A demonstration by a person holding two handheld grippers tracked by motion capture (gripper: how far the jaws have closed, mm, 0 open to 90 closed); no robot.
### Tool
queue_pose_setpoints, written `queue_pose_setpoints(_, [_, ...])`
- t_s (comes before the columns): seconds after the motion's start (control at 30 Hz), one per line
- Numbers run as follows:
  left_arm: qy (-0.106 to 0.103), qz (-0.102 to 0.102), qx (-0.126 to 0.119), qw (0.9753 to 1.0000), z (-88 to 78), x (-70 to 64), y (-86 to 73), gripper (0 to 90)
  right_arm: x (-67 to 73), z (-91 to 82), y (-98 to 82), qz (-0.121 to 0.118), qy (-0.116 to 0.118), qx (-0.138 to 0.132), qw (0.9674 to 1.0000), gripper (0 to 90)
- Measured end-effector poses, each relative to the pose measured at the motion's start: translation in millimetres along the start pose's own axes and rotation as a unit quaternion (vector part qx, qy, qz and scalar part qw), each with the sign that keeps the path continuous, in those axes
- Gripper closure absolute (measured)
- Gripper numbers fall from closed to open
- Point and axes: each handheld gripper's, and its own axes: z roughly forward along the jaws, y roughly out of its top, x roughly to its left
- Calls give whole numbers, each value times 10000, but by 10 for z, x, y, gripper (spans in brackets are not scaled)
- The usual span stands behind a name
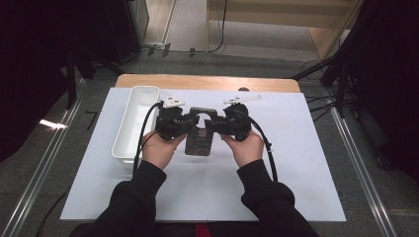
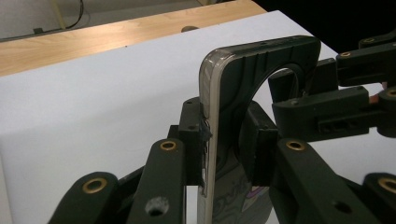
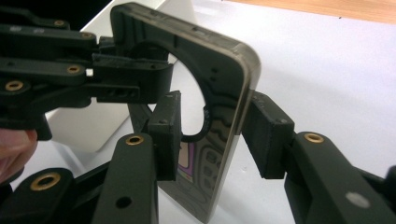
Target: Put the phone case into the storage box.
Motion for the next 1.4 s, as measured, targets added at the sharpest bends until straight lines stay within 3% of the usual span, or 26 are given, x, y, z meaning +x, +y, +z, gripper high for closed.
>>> queue_pose_setpoints(0.23, [-102, -22, 28, 9999, -4, 4, 9, 724, -7, -9, -55, -63, 170, 83, 9998, 461])
queue_pose_setpoints(0.8, [-269, -20, 112, 9996, 18, 1, 14, 724, -137, -194, -210, -7, 512, 34, 9987, 393])
queue_pose_setpoints(1.1, [-337, -88, 83, 9994, -7, 30, 25, 723, -189, -230, -287, -231, 472, 88, 9986, 372])
queue_pose_setpoints(1.2, [-336, -111, 70, 9993, -20, 47, 29, 724, -217, -235, -332, -265, 673, 94, 9973, 361])
queue_pose_setpoints(1.4, [-388, -135, 66, 9991, -35, 60, 39, 723, -295, -258, -414, -340, 672, 152, 9970, 351])
